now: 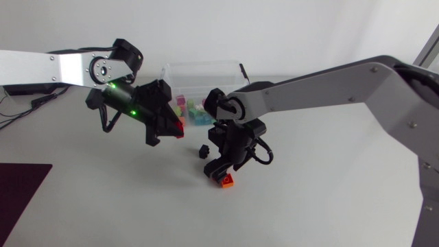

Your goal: Place the duplo bricks in the container

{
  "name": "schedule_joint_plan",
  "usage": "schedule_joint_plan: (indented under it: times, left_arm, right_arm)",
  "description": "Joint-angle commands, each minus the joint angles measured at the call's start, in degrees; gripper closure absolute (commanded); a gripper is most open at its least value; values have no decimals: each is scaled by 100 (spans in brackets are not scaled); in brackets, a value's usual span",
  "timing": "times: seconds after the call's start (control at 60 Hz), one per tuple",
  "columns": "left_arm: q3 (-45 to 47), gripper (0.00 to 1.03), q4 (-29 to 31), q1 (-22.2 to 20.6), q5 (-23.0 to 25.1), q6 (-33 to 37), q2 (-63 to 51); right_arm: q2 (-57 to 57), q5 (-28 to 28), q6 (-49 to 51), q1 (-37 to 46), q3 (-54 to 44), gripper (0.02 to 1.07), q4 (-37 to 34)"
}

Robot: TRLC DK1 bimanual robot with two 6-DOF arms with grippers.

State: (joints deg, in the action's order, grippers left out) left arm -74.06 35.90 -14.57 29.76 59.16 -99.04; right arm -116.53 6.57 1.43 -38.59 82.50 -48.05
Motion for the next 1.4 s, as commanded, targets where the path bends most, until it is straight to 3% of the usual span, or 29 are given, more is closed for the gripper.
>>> schedule_joint_plan:
  times: [0.0, 0.133, 0.383, 0.567, 0.817, 1.383]
  left_arm:
    - [-275, 73, -30, 138, 179, -211, 184]
    - [-442, 73, -136, 305, 382, -370, 280]
    - [-583, 73, -839, 464, 513, -1020, 324]
    - [-829, 72, -1788, 525, 513, -1873, 157]
    - [-1409, 72, -2456, 648, 461, -2681, -352]
    - [-2411, 69, -3089, 525, -172, -3569, -1477]
  right_arm:
    - [-274, -33, -178, -44, 117, 22, -125]
    - [-467, -33, -187, -52, 240, 23, -205]
    - [-625, -86, -196, -35, 267, 53, -169]
    - [-608, -86, -161, -17, 240, 81, -152]
    - [-230, -121, -134, 132, 249, 81, -178]
    - [763, -156, -108, 545, 636, 81, -266]
